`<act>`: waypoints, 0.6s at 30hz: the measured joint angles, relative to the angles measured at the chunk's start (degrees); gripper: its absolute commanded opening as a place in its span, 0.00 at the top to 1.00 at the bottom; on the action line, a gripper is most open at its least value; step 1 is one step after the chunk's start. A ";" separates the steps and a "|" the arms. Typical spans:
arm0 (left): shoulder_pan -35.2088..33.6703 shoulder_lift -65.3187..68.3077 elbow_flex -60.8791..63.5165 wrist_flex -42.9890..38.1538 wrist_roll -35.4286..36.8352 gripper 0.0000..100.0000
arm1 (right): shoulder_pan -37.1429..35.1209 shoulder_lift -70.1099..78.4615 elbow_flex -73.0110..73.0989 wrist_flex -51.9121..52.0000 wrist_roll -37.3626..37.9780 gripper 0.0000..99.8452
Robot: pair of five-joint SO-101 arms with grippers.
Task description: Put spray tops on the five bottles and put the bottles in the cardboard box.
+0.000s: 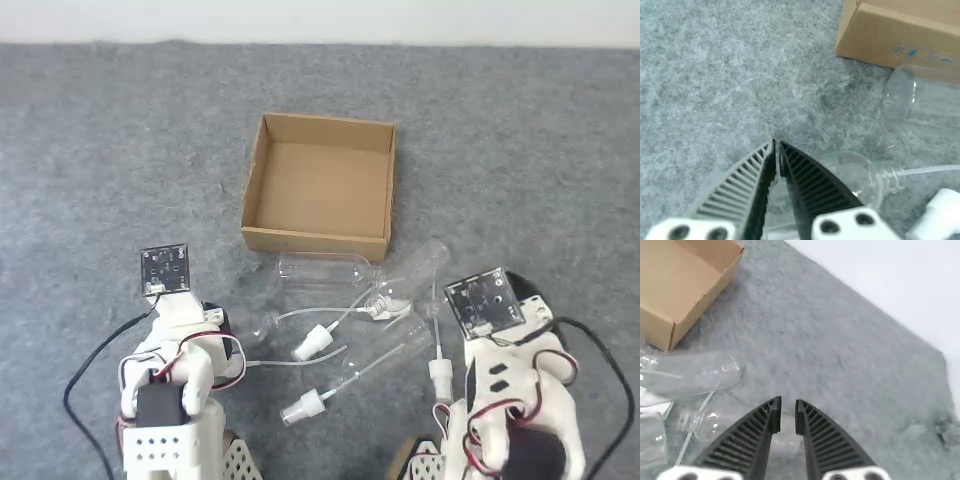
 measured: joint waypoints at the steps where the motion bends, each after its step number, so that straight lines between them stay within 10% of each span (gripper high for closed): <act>1: 0.00 0.00 0.00 0.00 0.00 0.99 | 0.00 1.58 -1.23 0.00 0.53 0.96; 18: 0.00 0.00 0.00 0.00 0.00 0.99 | 0.00 33.41 -11.08 2.73 13.27 0.79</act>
